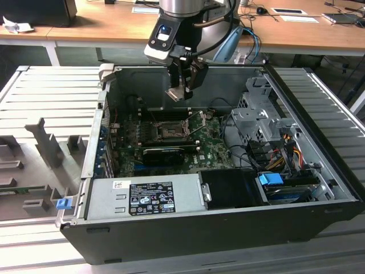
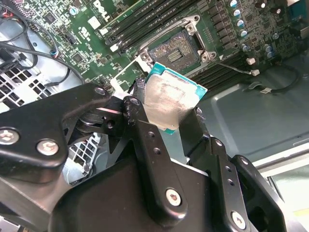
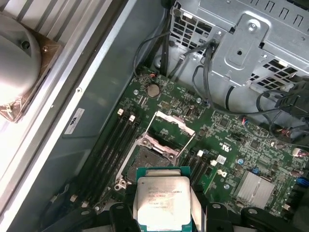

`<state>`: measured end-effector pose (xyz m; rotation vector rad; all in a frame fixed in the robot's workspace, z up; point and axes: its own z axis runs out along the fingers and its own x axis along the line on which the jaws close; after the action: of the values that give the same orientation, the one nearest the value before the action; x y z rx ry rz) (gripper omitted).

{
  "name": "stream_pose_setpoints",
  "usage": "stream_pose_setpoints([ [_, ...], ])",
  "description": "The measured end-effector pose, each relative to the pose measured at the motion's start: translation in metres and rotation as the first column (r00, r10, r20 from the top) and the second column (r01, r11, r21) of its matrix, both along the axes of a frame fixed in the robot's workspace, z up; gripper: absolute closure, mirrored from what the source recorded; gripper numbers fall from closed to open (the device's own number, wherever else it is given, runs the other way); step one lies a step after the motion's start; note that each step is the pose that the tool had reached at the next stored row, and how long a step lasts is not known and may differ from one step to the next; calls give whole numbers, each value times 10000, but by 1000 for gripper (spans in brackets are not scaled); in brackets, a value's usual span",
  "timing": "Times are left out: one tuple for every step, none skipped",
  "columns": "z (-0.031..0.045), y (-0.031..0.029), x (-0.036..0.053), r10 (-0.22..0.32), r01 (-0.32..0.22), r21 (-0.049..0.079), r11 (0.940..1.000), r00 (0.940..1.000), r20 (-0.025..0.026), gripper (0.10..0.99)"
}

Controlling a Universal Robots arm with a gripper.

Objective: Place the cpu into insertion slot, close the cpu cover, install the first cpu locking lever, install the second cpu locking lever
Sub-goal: 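Place the cpu into insertion slot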

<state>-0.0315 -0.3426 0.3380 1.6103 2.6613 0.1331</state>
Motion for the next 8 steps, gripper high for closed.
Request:
stream_pose_setpoints([
  [-1,0,0,-69,69,0,10000,10000,0,561],
  [-1,0,0,-117,117,1,9999,9999,0,561],
  [-1,0,0,-152,152,0,9999,9999,0,561],
  [-1,0,0,-196,196,0,9998,9998,0,561],
  [-2,0,0,-227,227,0,9997,9997,0,561],
  [-2,0,0,-272,272,0,9996,9996,0,561],
  [-3,0,0,-324,324,0,9995,9995,0,561],
  [-3,0,0,-360,360,0,9994,9994,-1,561],
])
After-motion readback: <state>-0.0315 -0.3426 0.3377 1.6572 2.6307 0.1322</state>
